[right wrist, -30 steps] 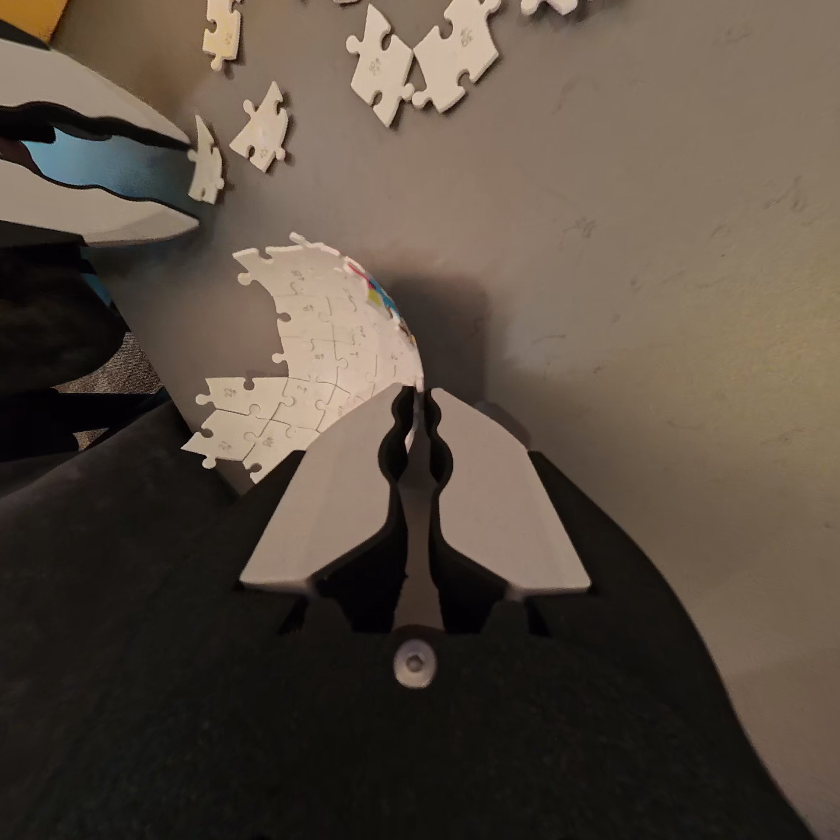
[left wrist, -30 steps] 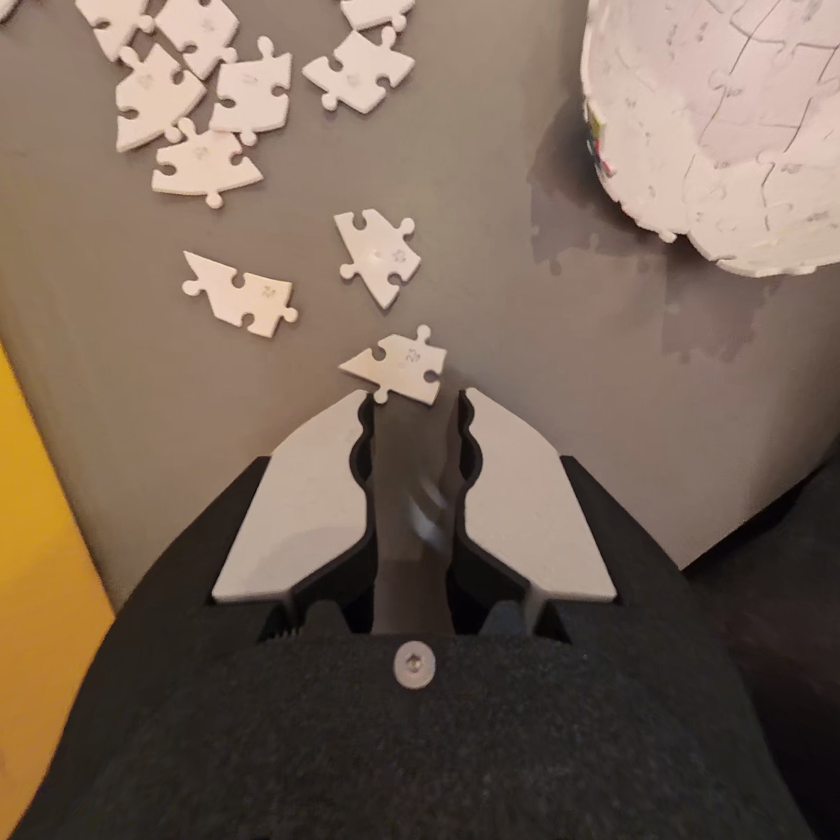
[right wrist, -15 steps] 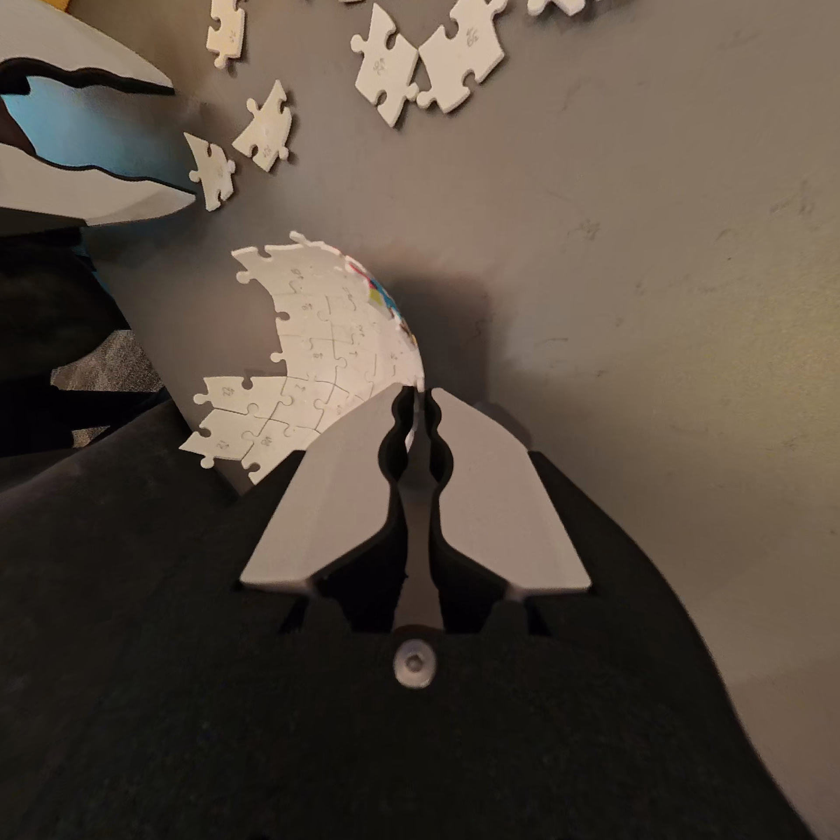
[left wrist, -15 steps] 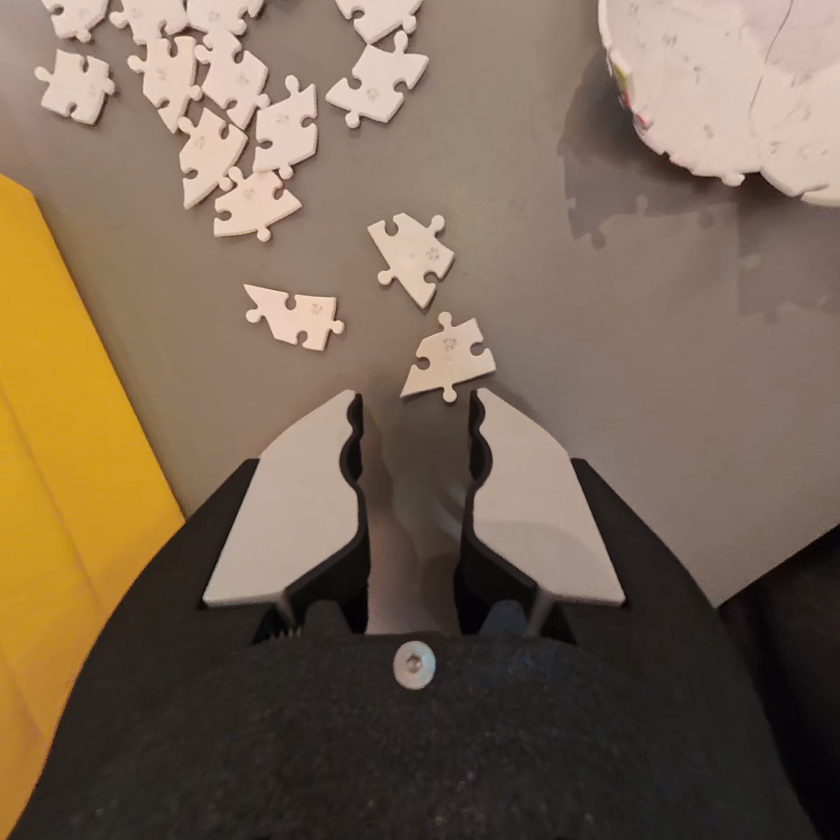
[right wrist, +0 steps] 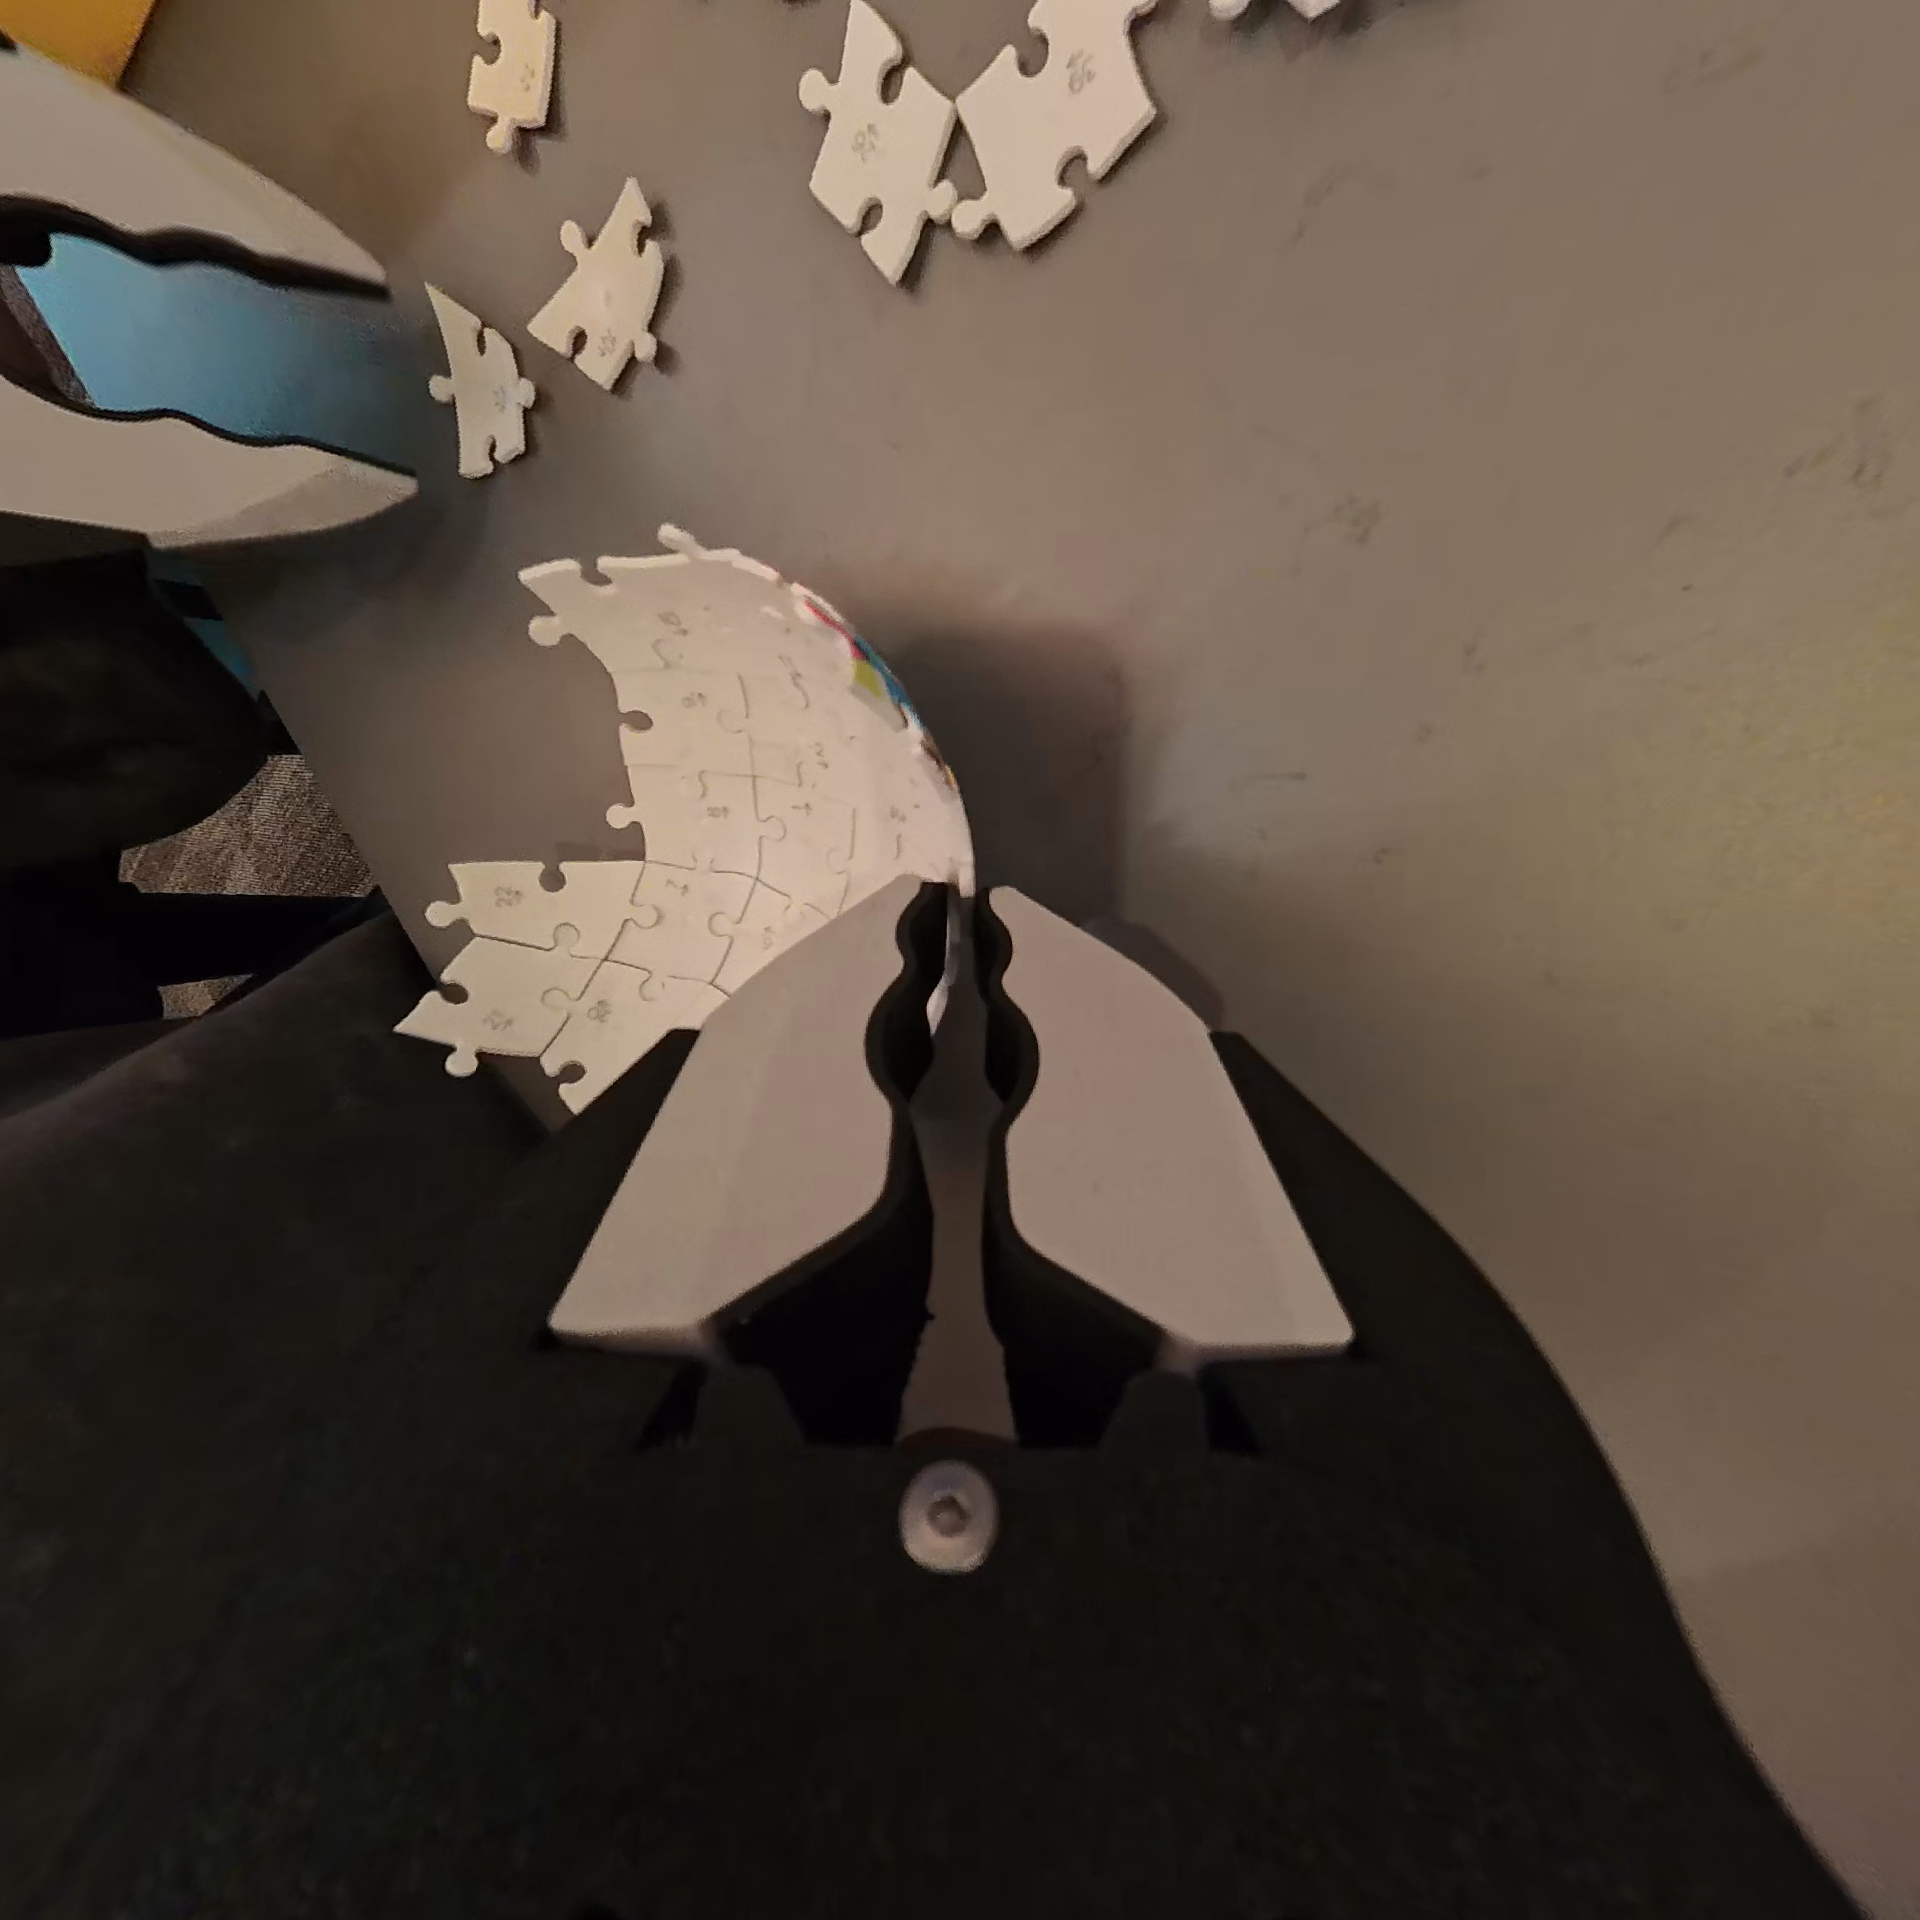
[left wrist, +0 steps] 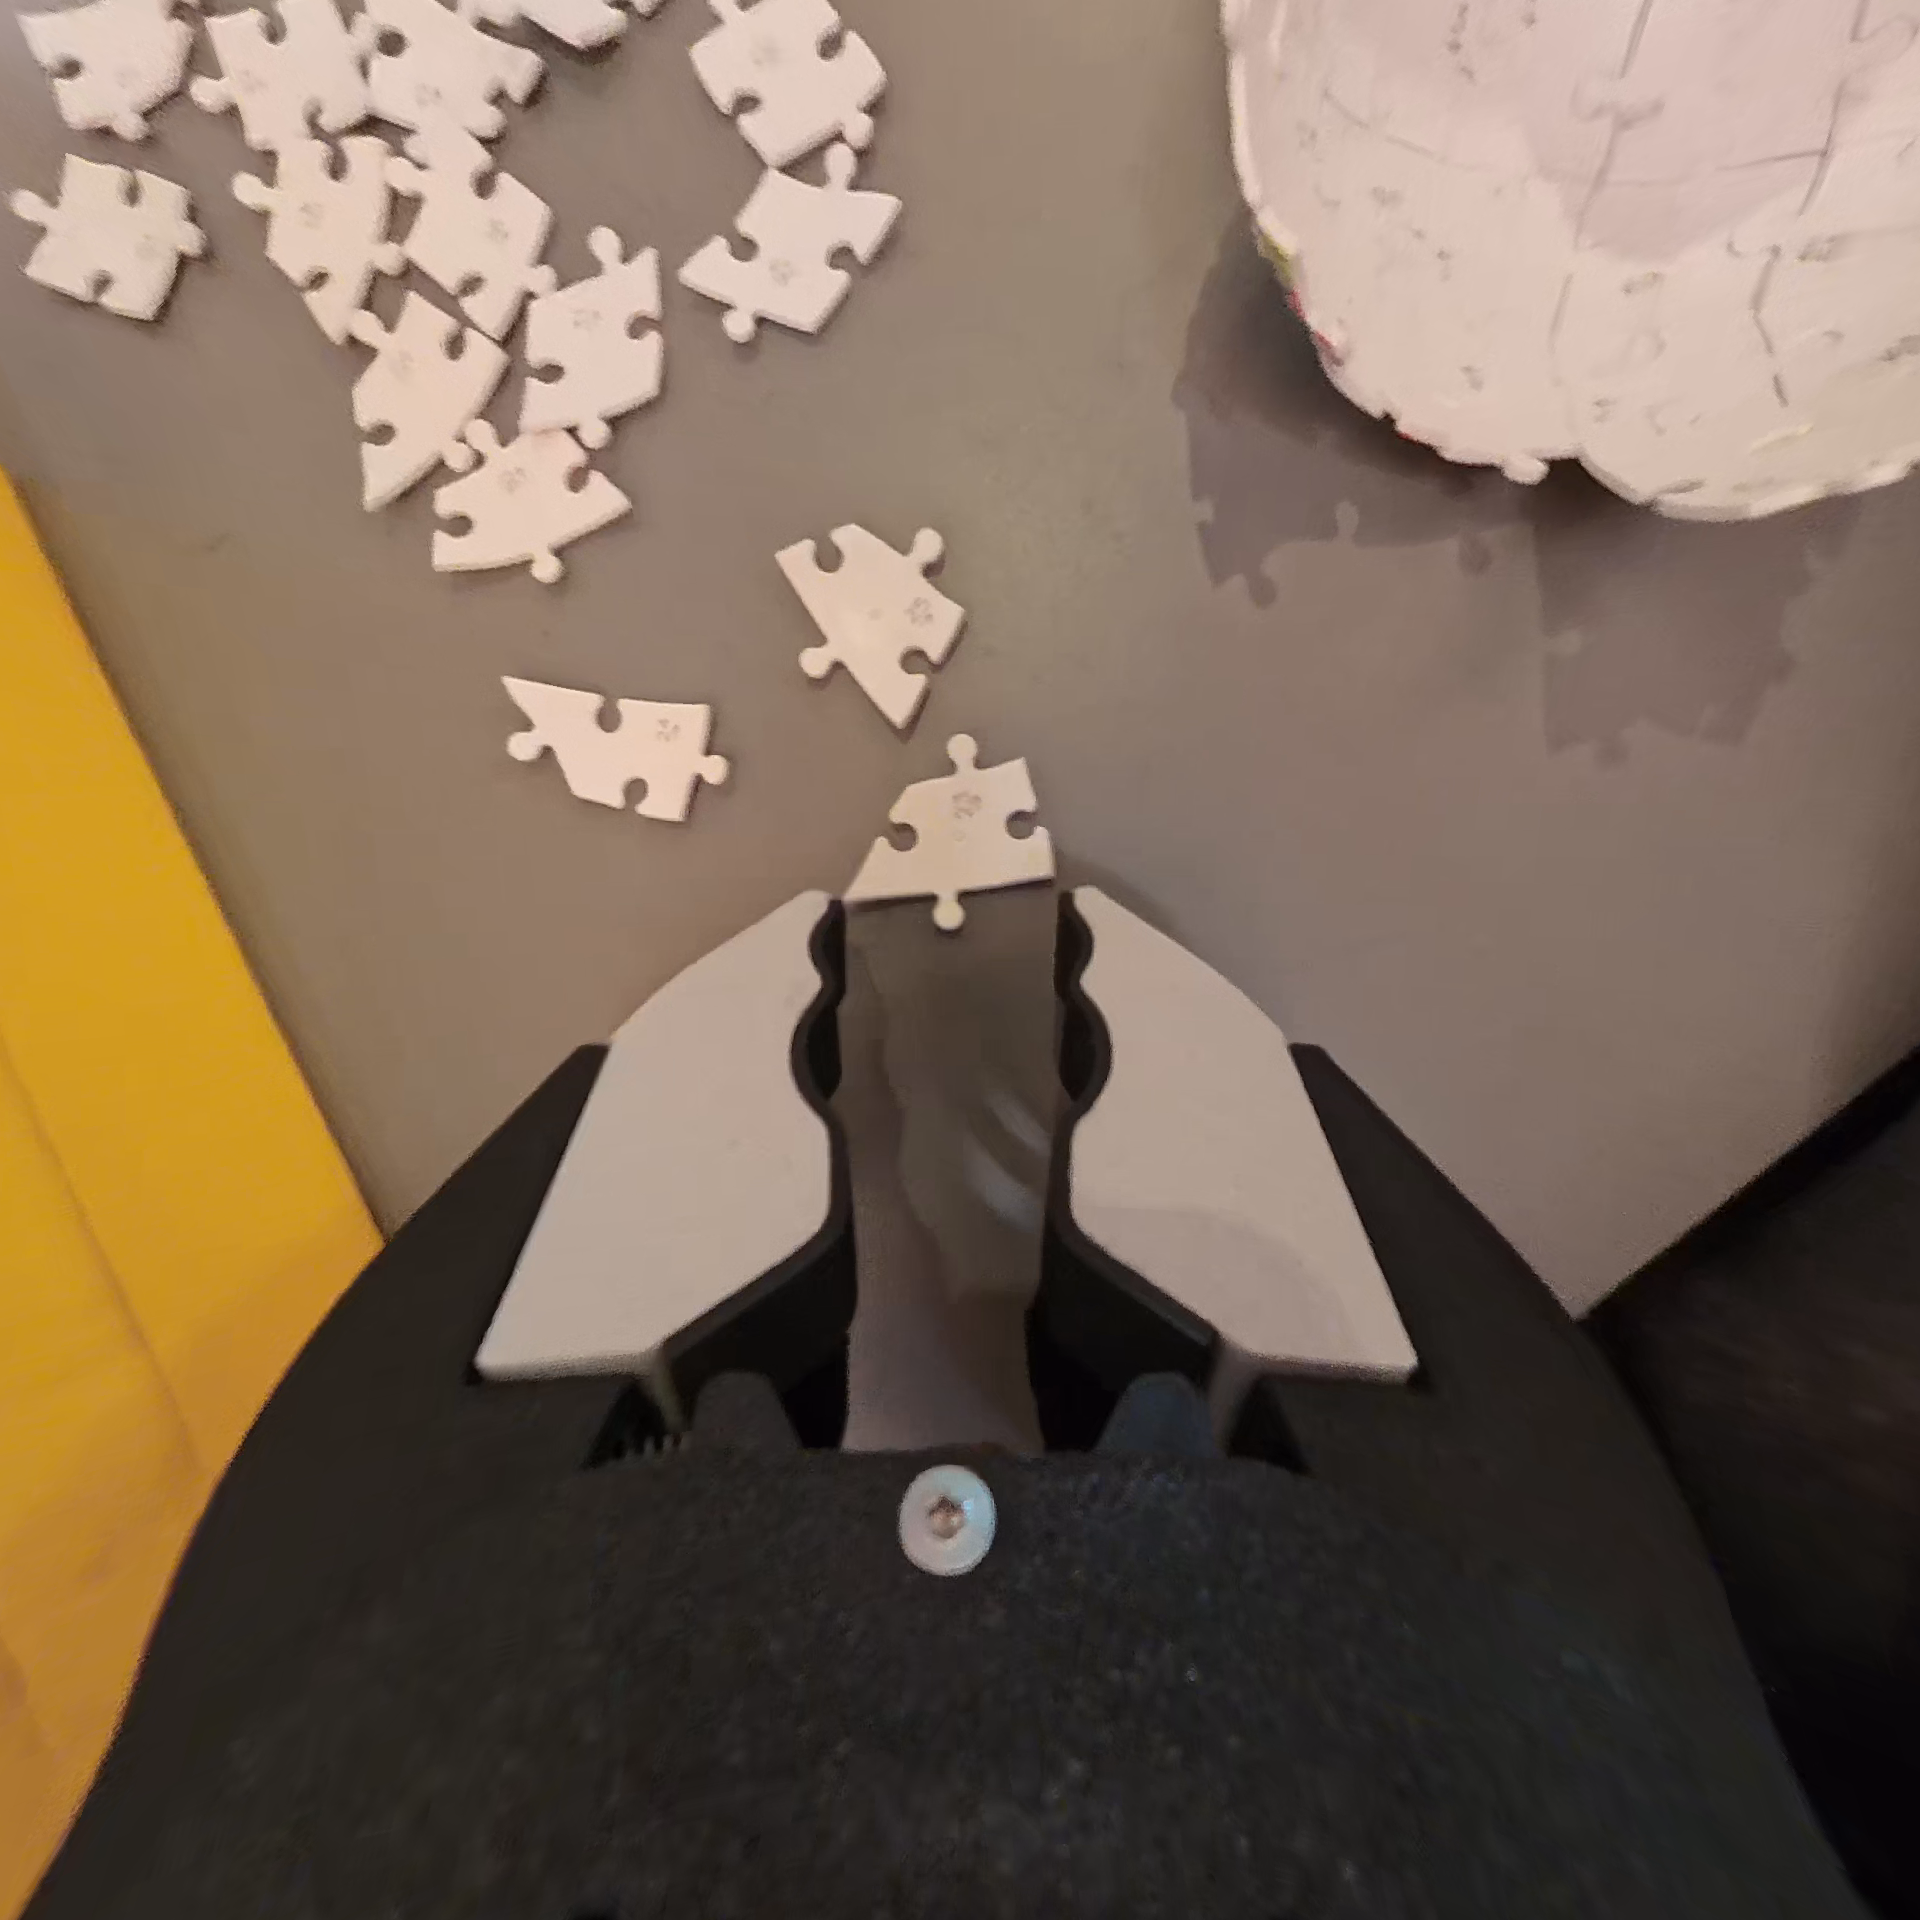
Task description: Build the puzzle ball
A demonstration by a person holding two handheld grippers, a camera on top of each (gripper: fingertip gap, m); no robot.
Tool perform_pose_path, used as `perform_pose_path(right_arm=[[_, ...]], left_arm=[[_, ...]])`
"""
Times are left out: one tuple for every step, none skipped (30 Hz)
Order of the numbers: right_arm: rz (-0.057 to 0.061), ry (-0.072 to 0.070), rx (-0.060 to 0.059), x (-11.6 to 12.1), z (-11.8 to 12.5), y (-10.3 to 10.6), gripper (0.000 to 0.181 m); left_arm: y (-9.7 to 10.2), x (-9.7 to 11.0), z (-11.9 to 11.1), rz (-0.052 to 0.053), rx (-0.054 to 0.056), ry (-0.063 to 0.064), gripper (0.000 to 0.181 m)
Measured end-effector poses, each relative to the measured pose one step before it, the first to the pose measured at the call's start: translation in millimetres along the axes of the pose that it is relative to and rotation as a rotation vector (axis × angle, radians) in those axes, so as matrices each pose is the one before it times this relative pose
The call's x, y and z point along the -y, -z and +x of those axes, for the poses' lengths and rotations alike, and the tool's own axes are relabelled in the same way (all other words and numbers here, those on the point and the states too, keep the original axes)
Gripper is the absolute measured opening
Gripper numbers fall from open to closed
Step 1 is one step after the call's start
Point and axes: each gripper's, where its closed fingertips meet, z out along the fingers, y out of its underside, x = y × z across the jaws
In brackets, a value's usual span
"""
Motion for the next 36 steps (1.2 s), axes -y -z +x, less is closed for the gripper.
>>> perform_pose_path(right_arm=[[-0.0007, 0.0011, 0.001, 0.0, -0.23, -0.2, 0.005], [0.0002, 0.0009, 0.0011, -0.01, -0.23, -0.2, 0.005], [-0.0007, 0.0005, 0.0004, -0.18, -0.27, -0.05, 0.005], [-0.0005, 0.001, 0.0, -0.07, -0.13, -0.07, 0.005], [0.0, 0.0003, 0.0003, -0.11, -0.2, 0.18, 0.005], [0.0004, 0.0001, 0.0004, 0.02, -0.19, 0.15, 0.005], [0.0005, 0.0004, 0.0, -0.04, -0.16, 0.14, 0.005], [-0.0006, 0.0001, -0.0005, -0.17, 0.01, 0.05, 0.005], [0.0003, -0.0001, 0.0003, -0.05, -0.09, -0.02, 0.005], [0.0007, 0.0, 0.0005, 0.06, 0.01, 0.0, 0.005], [-0.0002, 0.0, -0.0004, -0.07, 0.31, -0.19, 0.005], [-0.0011, -0.0006, 0.0005, -0.19, 0.14, -0.12, 0.005], [-0.0002, -0.0003, 0.0016, -0.11, 0.1, -0.14, 0.005], [0.0003, -0.0006, 0.001, -0.07, 0.02, 0.0, 0.005], [-0.0001, 0.0002, 0.0005, -0.09, 0.08, -0.02, 0.005], [-0.0002, 0.0002, 0.0005, -0.05, -0.01, -0.07, 0.005], [0.0001, 0.0005, 0.0008, -0.15, 0.0, -0.03, 0.005], [-0.0007, 0.0, 0.0006, -0.09, -0.08, 0.05, 0.005], [-0.0006, 0.0006, 0.0, -0.19, -0.15, 0.22, 0.005], [0.0009, 0.0011, 0.0, 0.07, -0.23, 0.14, 0.005], [0.0007, 0.0006, -0.0002, 0.07, -0.07, 0.12, 0.005], [-0.0002, 0.0004, -0.0001, -0.11, -0.01, 0.02, 0.005], [0.0001, 0.0002, 0.0, 0.01, 0.01, -0.01, 0.005], [0.0005, -0.0001, 0.0008, 0.08, 0.06, -0.07, 0.005], [0.0, -0.0006, 0.0009, 0.12, 0.04, -0.18, 0.005], [-0.0007, -0.0001, -0.0004, -0.12, 0.09, -0.03, 0.005], [0.0001, 0.0, -0.0004, 0.04, 0.0, 0.08, 0.005], [0.0009, 0.0001, -0.0005, 0.13, -0.14, 0.06, 0.005], [-0.0001, 0.0002, -0.0015, 0.1, 0.01, -0.02, 0.005], [-0.0002, 0.0003, -0.001, 0.09, -0.04, -0.01, 0.005], [0.0006, -0.0004, 0.0, 0.25, 0.07, -0.05, 0.005], [-0.0005, -0.0004, 0.0003, 0.01, -0.01, -0.19, 0.005], [-0.0014, 0.0001, -0.0003, -0.02, 0.17, -0.13, 0.005], [-0.0004, -0.0003, 0.0002, -0.09, 0.0, -0.05, 0.005], [0.0013, 0.0, 0.0004, 0.24, -0.17, -0.06, 0.005], [0.0003, 0.0006, -0.0006, 0.15, -0.07, -0.04, 0.005]], left_arm=[[-1.4, 0.7, -2.81, 0.0028, 0.004, 0.0095, 0.042], [-2.24, 0.45, -2.26, -0.0025, -0.0004, 0.0103, 0.045], [-2.56, 0.47, -0.55, -0.0026, -0.0061, 0.0043, 0.049], [-2.57, 0.32, 0.73, -0.0019, -0.0081, -0.0018, 0.049], [-2.43, -0.39, 1.79, -0.0048, -0.0107, -0.0038, 0.049], [-1.87, -0.31, 2.76, -0.0036, -0.0146, -0.0015, 0.047], [-0.27, 0.6, 2.77, 0.0033, -0.0132, 0.001, 0.045], [0.26, -0.38, 1.59, -0.003, -0.0028, -0.0015, 0.045], [0.3, -1.47, 0.27, -0.008, 0.0065, -0.0034, 0.045], [0.76, -0.85, 0.9, -0.0039, 0.0009, -0.0005, 0.044], [0.91, -0.53, 1.49, -0.0019, -0.0042, 0.0024, 0.043], [0.9, -0.1, 0.91, 0.0007, 0.0001, 0.0019, 0.043], [0.87, 0.17, 0.67, 0.0023, 0.0023, -0.0004, 0.043], [0.82, -0.15, 0.6, 0.001, 0.0012, -0.0016, 0.043], [1.03, 0.06, -0.15, 0.0014, 0.0032, -0.002, 0.043], [1.3, 0.57, -0.96, 0.0034, 0.0036, -0.0029, 0.044], [1.64, 0.5, -1.99, 0.0039, 0.0041, -0.003, 0.044], [1.61, 0.65, -2.73, 0.0051, 0.0028, -0.0011, 0.044], [1.41, 0.34, -2.08, 0.0039, -0.0059, -0.0018, 0.044], [0.79, 0.01, -1.88, 0.0015, -0.0084, -0.0054, 0.044], [0.02, -0.59, -1.43, -0.0018, -0.0092, -0.0118, 0.043], [-1.03, -1.08, 0.26, -0.0043, -0.016, -0.0186, 0.041], [-1.79, -1.33, 0.43, -0.0052, -0.0128, -0.0217, 0.039], [-2.38, -1.65, 0.66, -0.009, -0.0088, -0.0221, 0.038], [-2.33, -1.66, 0.92, -0.0102, -0.006, -0.0211, 0.036], [-0.88, 1.14, 0.91, 0.0062, -0.0037, -0.0162, 0.031], [-0.33, 1.4, -0.16, 0.0057, 0.0057, -0.0135, 0.027], [-0.85, -0.31, -0.94, -0.0069, 0.0126, -0.0128, 0.022], [-0.73, 0.81, 0.85, 0.0, 0.0024, -0.0111, 0.016], [-0.75, 1.33, 1.15, 0.0022, 0.0023, -0.0103, 0.014], [-0.72, 1.33, 1.1, 0.0037, 0.0041, -0.0093, 0.011], [-0.67, 1.38, 1.01, 0.0055, 0.0023, -0.0067, 0.011], [-0.37, 0.84, 0.45, 0.0021, 0.0018, -0.0016, 0.011], [-0.15, 0.31, 0.74, -0.0008, -0.0027, 0.0021, 0.011], [-0.02, 0.06, 0.71, -0.0028, -0.0039, 0.0009, 0.011], [0.4, 0.25, -0.16, -0.0013, 0.0053, -0.0016, 0.011]])
